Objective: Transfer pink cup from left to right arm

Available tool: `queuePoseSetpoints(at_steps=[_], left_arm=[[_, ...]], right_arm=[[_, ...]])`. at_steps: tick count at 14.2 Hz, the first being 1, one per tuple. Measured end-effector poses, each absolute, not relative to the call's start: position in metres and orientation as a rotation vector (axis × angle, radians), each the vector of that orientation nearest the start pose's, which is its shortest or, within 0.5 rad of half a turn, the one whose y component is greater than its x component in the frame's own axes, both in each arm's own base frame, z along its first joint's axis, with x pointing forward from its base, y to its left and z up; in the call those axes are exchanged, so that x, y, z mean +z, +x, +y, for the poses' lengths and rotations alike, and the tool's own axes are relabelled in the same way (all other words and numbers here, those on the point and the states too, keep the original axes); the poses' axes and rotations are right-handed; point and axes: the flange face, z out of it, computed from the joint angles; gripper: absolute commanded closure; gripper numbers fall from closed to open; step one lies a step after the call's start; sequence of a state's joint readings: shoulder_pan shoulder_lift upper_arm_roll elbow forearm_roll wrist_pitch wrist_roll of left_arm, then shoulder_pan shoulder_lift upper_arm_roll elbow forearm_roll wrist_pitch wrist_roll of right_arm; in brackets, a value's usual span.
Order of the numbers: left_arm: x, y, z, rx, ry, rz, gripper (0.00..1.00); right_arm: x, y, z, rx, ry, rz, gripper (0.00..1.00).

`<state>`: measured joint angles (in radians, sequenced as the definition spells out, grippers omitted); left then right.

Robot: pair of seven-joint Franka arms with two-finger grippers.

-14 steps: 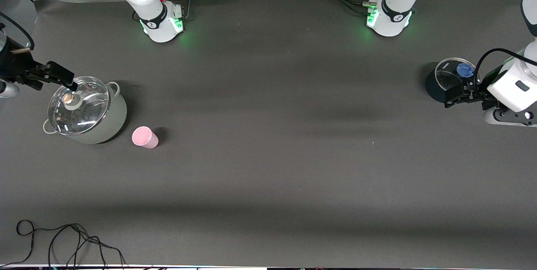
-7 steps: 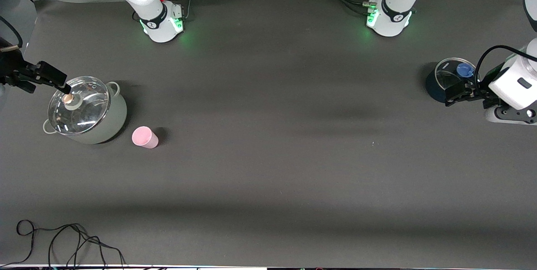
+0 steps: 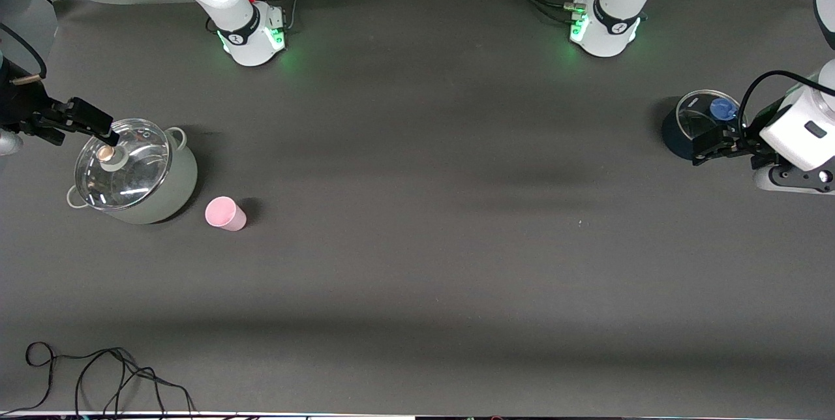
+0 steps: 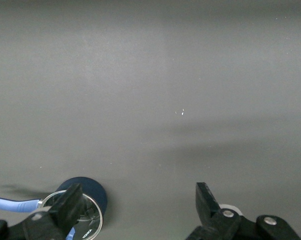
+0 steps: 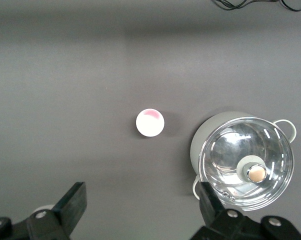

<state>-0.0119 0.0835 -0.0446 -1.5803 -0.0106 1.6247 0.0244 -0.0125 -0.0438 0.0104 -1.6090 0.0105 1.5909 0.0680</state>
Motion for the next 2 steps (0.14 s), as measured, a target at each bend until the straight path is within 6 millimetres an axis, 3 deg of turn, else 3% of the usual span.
queuePoseSetpoints(at_steps=[2], left_arm=[[0.5767, 0.5816, -0.033, 0.063, -3.152, 0.126, 0.0]], right_arm=[[0.6322, 0.5428, 0.0001, -0.039, -3.129, 0.11, 0.0]])
